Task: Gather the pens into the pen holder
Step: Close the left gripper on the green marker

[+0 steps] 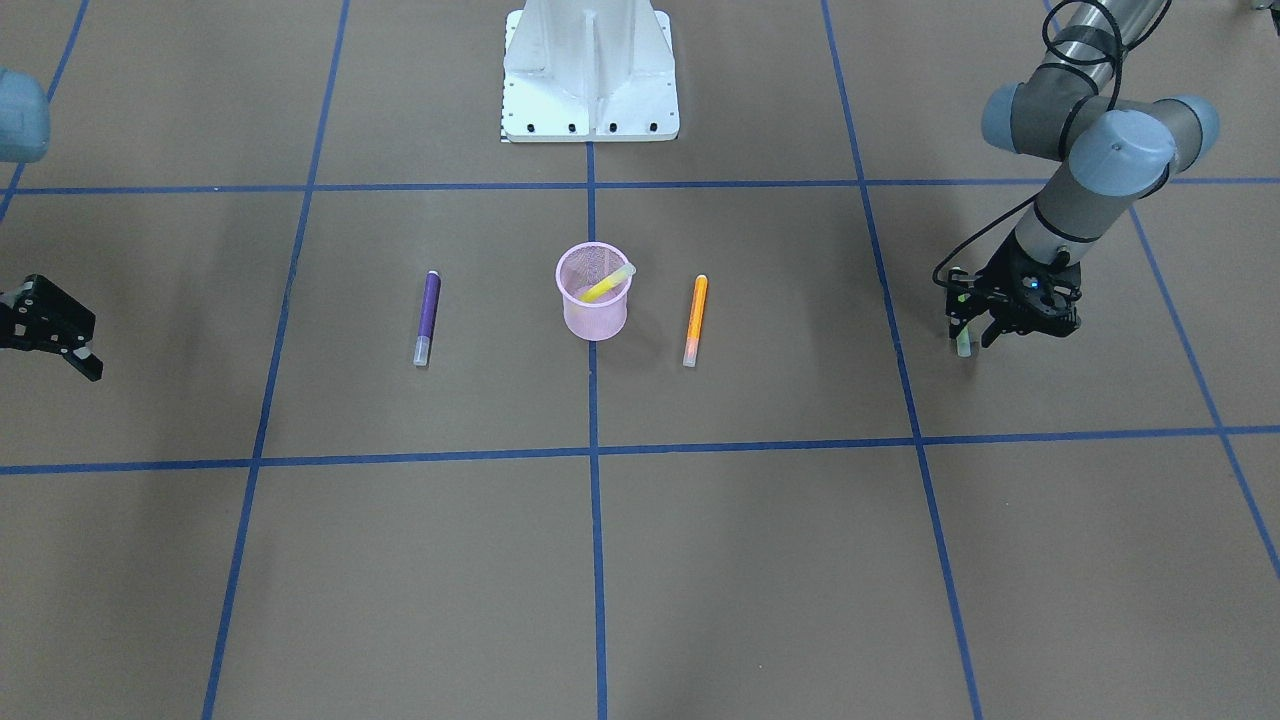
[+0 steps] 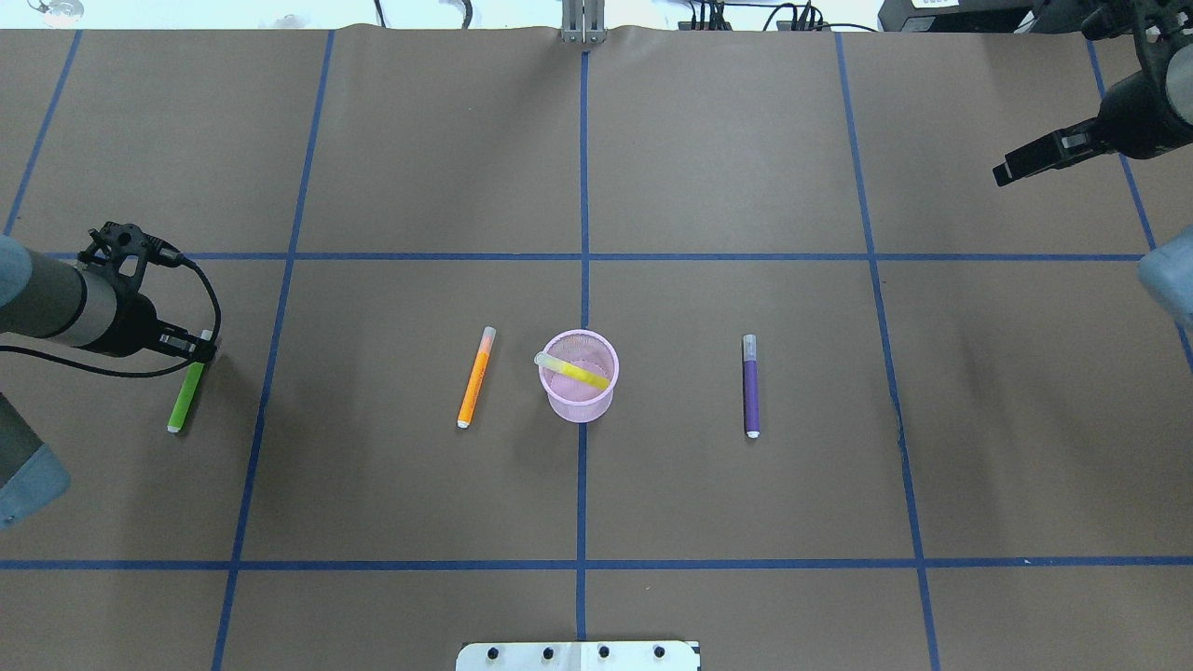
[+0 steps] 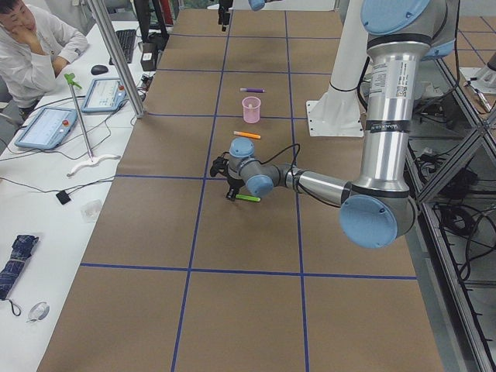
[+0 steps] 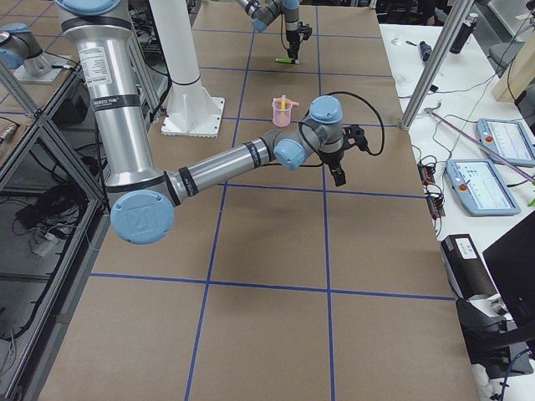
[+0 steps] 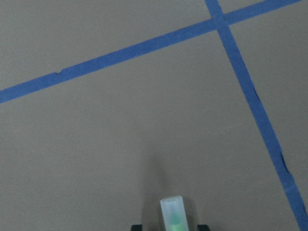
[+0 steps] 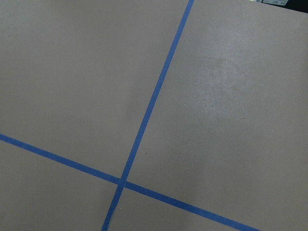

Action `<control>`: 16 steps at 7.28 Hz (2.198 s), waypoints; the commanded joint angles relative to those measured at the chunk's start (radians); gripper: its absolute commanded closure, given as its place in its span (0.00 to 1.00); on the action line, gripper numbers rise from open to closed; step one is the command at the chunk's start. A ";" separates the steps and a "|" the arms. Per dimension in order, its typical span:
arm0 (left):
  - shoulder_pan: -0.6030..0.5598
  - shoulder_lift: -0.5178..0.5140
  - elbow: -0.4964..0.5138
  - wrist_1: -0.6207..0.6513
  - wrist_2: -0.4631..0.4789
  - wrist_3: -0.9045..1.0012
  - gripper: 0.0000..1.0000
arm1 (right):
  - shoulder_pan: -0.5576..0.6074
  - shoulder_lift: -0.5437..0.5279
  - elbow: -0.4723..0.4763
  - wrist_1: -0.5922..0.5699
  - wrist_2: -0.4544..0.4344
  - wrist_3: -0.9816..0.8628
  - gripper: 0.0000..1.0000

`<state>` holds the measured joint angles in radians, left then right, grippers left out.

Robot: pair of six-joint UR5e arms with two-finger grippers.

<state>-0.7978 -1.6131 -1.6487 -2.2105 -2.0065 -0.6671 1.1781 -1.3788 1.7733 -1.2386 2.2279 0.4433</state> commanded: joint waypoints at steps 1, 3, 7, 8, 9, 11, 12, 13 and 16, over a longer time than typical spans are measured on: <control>0.002 -0.001 -0.002 0.000 0.000 -0.002 0.52 | 0.000 -0.002 0.000 0.001 -0.001 0.000 0.00; 0.005 -0.001 -0.002 0.000 0.002 -0.002 0.52 | 0.000 -0.003 -0.002 0.002 -0.002 0.000 0.00; 0.008 0.002 -0.002 0.000 0.002 -0.003 0.54 | 0.000 -0.017 0.000 0.007 -0.004 0.000 0.00; 0.011 0.004 -0.002 0.000 0.002 -0.005 0.55 | 0.000 -0.017 0.000 0.007 -0.004 0.000 0.00; 0.015 0.005 -0.002 0.000 0.003 -0.006 0.56 | 0.000 -0.019 0.000 0.007 -0.004 0.000 0.00; 0.022 0.005 -0.002 0.000 0.003 -0.008 0.56 | 0.000 -0.019 -0.002 0.007 -0.005 0.000 0.00; 0.023 0.005 -0.002 0.000 0.003 -0.009 0.59 | 0.000 -0.019 -0.002 0.007 -0.005 0.000 0.00; 0.023 0.005 -0.002 0.000 0.003 -0.009 0.70 | 0.000 -0.019 -0.002 0.007 -0.005 0.000 0.00; 0.020 0.009 -0.041 -0.002 0.003 0.000 1.00 | 0.000 -0.019 0.000 0.008 -0.001 0.000 0.00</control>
<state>-0.7757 -1.6066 -1.6653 -2.2115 -2.0034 -0.6717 1.1781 -1.3974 1.7725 -1.2314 2.2261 0.4433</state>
